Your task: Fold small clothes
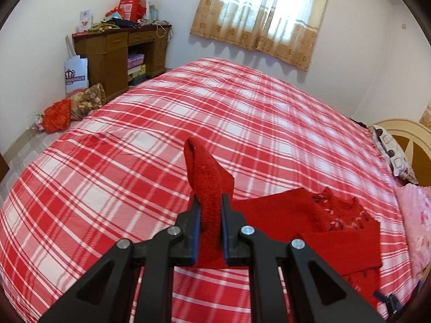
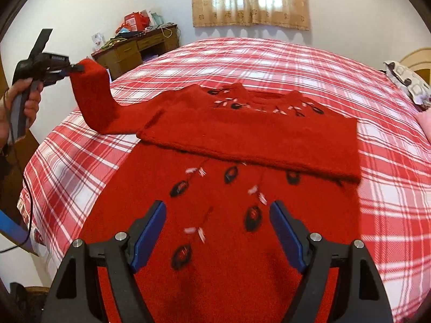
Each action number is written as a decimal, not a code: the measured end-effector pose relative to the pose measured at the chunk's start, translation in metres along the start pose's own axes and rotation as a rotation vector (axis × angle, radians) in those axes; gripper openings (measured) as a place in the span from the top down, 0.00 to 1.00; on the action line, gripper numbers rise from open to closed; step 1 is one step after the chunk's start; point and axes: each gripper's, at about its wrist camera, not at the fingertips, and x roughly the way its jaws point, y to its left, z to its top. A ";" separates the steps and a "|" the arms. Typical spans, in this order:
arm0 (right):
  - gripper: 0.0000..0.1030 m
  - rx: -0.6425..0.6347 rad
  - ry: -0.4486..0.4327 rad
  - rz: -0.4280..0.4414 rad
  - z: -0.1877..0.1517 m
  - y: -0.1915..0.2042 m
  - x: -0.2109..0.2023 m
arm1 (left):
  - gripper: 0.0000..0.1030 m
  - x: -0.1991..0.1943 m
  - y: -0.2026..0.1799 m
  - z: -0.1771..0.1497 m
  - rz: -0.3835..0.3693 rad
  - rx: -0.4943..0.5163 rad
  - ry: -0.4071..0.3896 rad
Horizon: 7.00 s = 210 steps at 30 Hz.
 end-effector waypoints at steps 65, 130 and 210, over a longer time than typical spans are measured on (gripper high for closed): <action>0.27 0.261 0.038 0.027 0.033 -0.088 0.009 | 0.26 0.061 -0.138 -0.133 0.038 0.512 -0.052; 0.72 0.231 0.049 -0.161 0.049 -0.160 0.094 | 0.00 0.102 -0.148 -0.133 0.087 0.456 0.030; 0.49 0.227 0.088 -0.245 -0.117 -0.068 -0.057 | 0.00 -0.034 -0.112 -0.267 -0.153 0.548 0.176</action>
